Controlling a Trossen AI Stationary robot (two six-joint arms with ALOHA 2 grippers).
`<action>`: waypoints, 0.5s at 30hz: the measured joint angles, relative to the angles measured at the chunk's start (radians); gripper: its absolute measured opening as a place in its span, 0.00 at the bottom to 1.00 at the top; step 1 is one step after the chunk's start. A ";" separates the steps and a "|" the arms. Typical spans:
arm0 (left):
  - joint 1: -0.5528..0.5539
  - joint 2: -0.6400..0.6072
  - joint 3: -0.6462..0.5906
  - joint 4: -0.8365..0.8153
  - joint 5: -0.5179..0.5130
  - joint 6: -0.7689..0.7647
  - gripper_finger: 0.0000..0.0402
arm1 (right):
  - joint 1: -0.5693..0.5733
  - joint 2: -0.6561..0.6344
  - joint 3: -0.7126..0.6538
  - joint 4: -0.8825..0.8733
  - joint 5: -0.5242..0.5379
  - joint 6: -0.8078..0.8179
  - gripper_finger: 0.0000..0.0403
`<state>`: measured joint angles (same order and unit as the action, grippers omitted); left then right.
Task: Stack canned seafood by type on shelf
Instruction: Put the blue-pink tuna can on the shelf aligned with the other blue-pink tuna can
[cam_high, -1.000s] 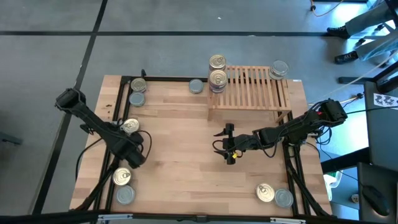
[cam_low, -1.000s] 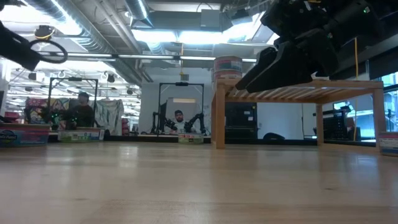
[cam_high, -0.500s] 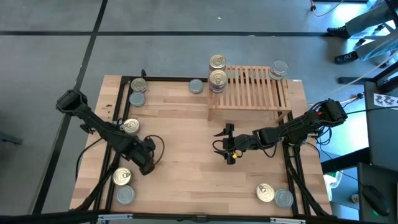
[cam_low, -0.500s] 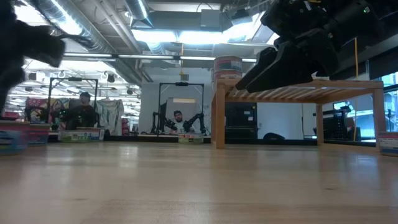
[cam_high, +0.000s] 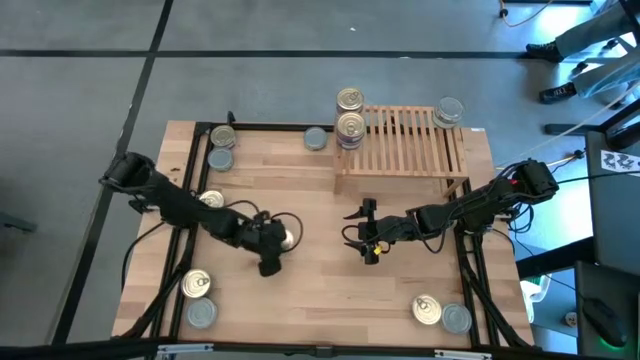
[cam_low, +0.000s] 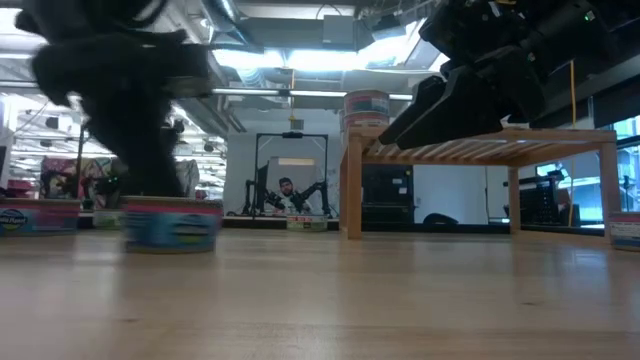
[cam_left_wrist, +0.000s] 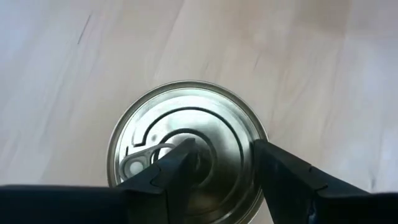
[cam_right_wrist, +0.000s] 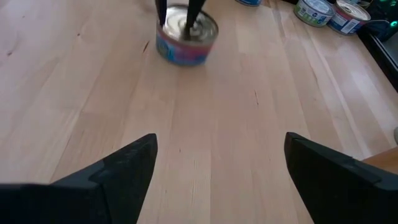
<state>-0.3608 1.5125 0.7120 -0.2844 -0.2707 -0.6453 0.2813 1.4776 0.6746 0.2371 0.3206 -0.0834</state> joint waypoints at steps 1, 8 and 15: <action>0.011 0.015 0.003 0.042 -0.003 0.037 0.42 | 0.000 0.000 0.000 0.000 0.000 0.000 0.85; 0.076 0.194 0.109 0.238 -0.016 0.247 0.42 | 0.000 0.000 0.000 0.000 0.000 -0.001 0.85; 0.113 0.273 0.321 0.117 -0.012 0.419 0.42 | 0.000 0.000 0.000 0.000 0.000 0.006 0.85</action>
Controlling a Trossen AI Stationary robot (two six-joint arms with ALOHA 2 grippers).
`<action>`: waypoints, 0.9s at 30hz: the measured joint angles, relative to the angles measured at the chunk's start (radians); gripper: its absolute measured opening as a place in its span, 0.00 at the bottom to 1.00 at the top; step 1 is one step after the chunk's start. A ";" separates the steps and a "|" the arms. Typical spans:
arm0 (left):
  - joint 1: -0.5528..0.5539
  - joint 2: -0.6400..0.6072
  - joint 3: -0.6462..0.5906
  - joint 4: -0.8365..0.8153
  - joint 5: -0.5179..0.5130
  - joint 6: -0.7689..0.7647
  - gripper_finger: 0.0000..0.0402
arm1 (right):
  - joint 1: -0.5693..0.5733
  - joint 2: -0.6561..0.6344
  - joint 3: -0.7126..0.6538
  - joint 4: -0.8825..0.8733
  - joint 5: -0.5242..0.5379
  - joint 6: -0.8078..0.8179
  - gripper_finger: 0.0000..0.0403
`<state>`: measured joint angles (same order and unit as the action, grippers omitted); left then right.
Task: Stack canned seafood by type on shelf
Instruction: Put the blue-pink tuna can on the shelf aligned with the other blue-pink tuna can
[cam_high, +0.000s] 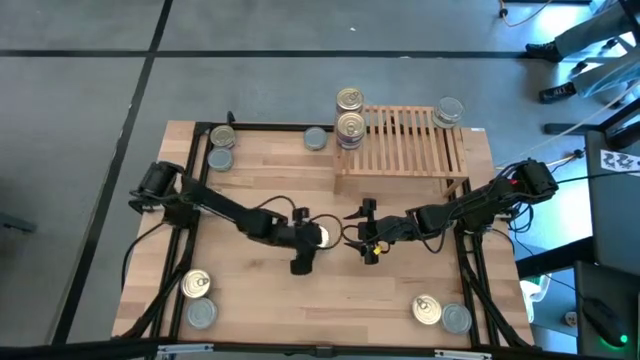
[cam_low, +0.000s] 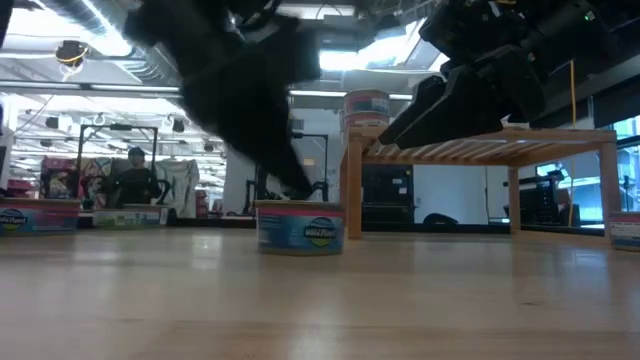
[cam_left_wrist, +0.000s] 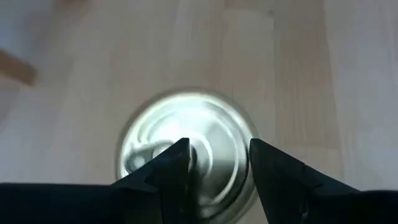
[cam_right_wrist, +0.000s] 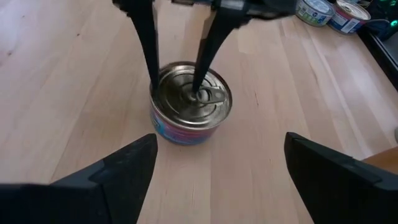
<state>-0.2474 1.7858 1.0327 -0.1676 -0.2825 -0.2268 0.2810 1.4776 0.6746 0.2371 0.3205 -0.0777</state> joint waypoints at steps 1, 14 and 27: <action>0.001 -0.007 0.032 -0.042 0.000 0.014 0.42 | 0.000 0.000 0.000 0.000 0.000 0.008 0.85; 0.071 -0.058 0.084 -0.175 0.069 0.004 0.55 | 0.000 0.000 0.000 0.001 -0.001 0.052 0.85; 0.098 -0.061 -0.171 0.193 0.123 0.094 0.67 | 0.000 0.014 0.000 0.090 -0.115 0.045 0.85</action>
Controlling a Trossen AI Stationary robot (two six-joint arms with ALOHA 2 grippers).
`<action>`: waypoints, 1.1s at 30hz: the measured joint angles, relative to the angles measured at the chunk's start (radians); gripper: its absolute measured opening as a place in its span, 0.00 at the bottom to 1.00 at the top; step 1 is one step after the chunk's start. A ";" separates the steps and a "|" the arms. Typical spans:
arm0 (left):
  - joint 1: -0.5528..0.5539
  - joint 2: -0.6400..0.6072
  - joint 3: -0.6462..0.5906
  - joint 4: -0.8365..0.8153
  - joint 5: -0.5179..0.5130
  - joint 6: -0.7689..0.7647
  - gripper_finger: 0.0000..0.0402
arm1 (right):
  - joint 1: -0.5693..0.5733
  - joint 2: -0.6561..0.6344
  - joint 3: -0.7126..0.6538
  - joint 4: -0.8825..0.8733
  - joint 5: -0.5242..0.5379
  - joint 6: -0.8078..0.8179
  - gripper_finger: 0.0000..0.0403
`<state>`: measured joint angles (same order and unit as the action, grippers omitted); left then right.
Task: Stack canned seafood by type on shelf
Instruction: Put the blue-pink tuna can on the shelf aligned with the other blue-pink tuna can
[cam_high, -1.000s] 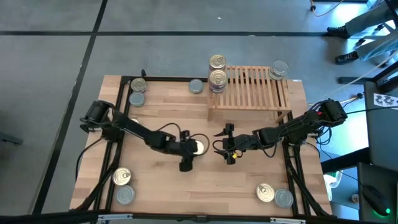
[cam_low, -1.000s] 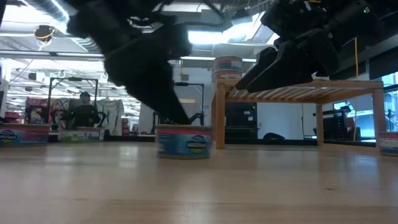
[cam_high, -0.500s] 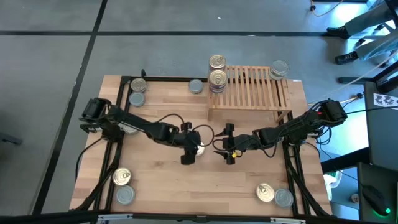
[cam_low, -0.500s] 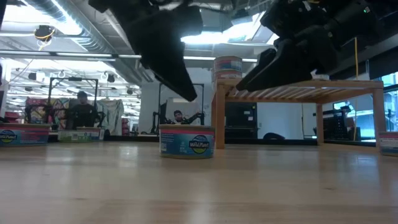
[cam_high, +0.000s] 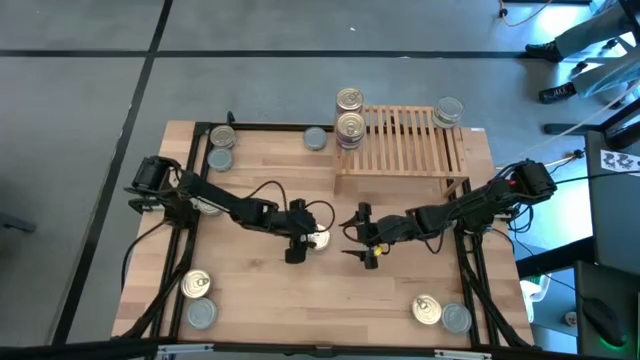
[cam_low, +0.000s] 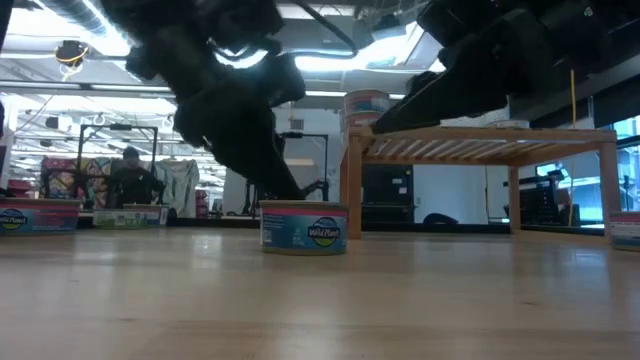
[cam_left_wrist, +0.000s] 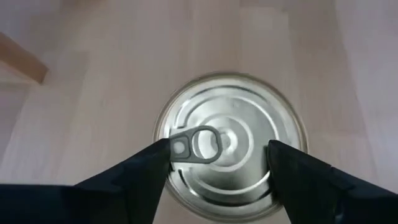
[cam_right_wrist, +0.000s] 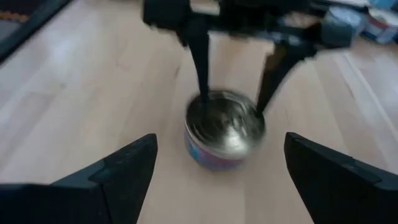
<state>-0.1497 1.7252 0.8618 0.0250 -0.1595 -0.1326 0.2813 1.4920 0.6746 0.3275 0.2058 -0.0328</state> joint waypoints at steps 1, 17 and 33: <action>0.000 0.000 -0.024 0.047 0.000 0.001 0.66 | 0.000 0.009 0.000 0.014 -0.011 -0.006 0.85; 0.053 0.028 -0.288 0.528 0.000 -0.105 0.65 | 0.018 0.267 0.093 0.096 -0.026 -0.294 0.85; 0.109 0.034 -0.296 0.579 0.061 -0.235 0.65 | 0.047 0.363 0.245 -0.109 0.289 -0.654 0.85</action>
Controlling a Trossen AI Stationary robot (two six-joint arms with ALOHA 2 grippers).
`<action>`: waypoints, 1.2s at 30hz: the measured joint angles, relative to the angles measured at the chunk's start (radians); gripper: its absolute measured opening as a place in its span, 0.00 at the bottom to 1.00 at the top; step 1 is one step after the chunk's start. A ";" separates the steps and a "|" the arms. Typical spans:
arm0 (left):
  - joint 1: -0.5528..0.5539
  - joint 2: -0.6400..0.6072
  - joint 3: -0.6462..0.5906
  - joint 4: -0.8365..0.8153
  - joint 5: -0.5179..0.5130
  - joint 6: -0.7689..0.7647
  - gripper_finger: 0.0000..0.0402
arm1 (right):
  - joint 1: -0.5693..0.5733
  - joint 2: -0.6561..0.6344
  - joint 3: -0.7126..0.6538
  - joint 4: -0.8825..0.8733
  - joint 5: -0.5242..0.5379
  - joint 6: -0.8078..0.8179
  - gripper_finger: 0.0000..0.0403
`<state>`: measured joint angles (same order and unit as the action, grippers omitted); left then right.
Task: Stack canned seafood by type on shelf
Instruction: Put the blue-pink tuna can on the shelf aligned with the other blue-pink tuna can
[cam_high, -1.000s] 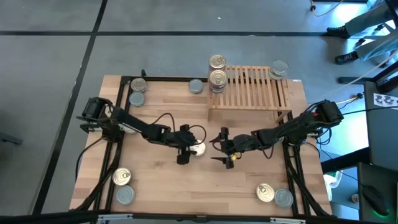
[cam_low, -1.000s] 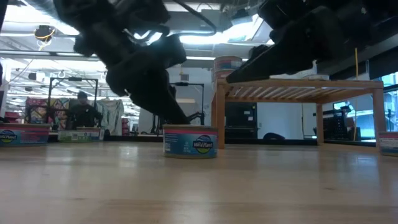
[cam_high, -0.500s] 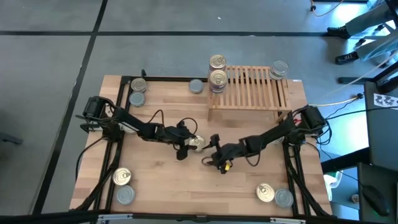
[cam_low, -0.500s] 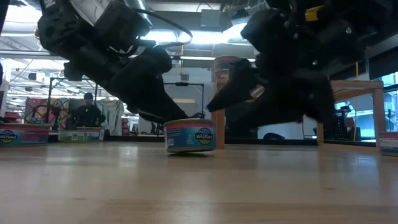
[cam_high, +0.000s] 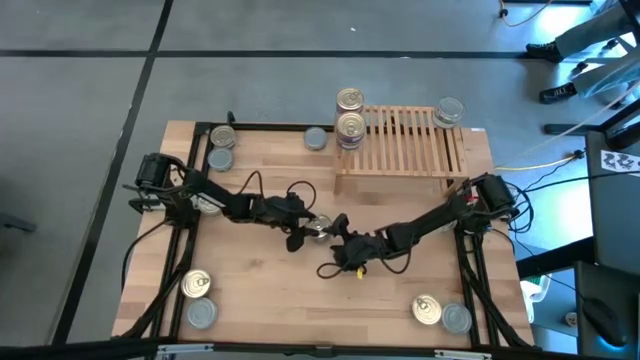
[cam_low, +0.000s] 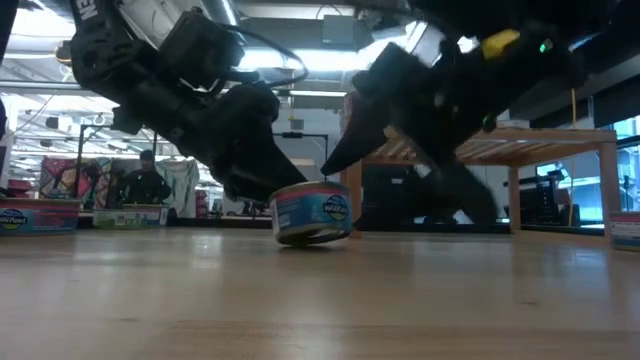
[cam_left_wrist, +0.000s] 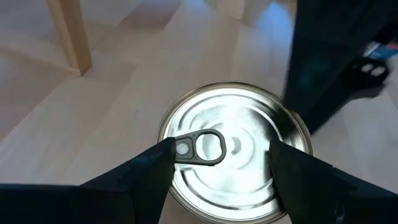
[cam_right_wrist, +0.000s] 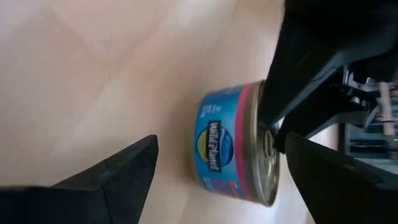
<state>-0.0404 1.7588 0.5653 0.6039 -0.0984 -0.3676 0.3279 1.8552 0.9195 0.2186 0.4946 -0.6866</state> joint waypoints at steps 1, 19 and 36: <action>0.004 0.000 0.000 0.002 0.009 -0.010 0.65 | 0.000 0.015 0.000 0.021 0.019 -0.018 0.85; 0.005 0.003 -0.004 0.042 0.010 -0.080 0.65 | -0.039 0.115 0.005 0.172 0.112 -0.093 0.58; 0.002 -0.202 -0.002 -0.076 -0.023 -0.005 0.65 | 0.139 -0.048 0.000 0.043 0.308 -0.096 0.48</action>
<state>-0.0389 1.5564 0.5632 0.5274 -0.1211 -0.3723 0.4666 1.8072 0.9199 0.2614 0.8022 -0.7824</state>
